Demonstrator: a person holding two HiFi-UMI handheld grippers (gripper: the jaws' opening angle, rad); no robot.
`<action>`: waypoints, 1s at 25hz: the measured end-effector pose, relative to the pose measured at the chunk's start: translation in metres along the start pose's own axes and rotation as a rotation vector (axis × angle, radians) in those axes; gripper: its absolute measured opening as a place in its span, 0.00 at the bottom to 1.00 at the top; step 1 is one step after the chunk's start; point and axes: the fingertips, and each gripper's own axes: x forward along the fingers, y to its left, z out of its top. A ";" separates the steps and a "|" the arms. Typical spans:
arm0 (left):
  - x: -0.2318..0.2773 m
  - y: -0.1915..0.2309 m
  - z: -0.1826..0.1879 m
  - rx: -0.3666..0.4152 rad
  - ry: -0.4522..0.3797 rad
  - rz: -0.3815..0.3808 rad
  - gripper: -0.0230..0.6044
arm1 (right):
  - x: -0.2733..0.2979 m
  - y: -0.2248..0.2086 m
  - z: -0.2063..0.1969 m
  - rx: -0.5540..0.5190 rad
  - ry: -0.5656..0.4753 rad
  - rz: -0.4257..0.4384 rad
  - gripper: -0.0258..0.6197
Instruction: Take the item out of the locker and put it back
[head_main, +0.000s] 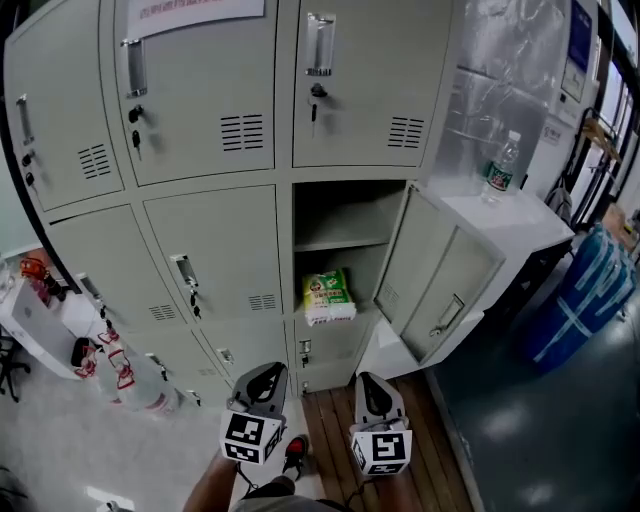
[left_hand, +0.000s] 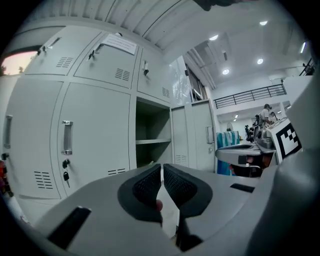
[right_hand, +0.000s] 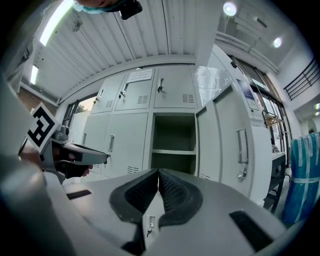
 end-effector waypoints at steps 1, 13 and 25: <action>0.010 0.007 -0.003 -0.001 0.013 -0.005 0.10 | 0.014 -0.001 -0.002 -0.009 0.004 -0.001 0.07; 0.101 0.053 -0.047 -0.008 0.111 -0.053 0.10 | 0.143 -0.009 -0.061 -0.391 0.126 0.002 0.27; 0.130 0.074 -0.068 -0.025 0.156 -0.067 0.10 | 0.220 -0.012 -0.123 -1.030 0.313 0.078 0.54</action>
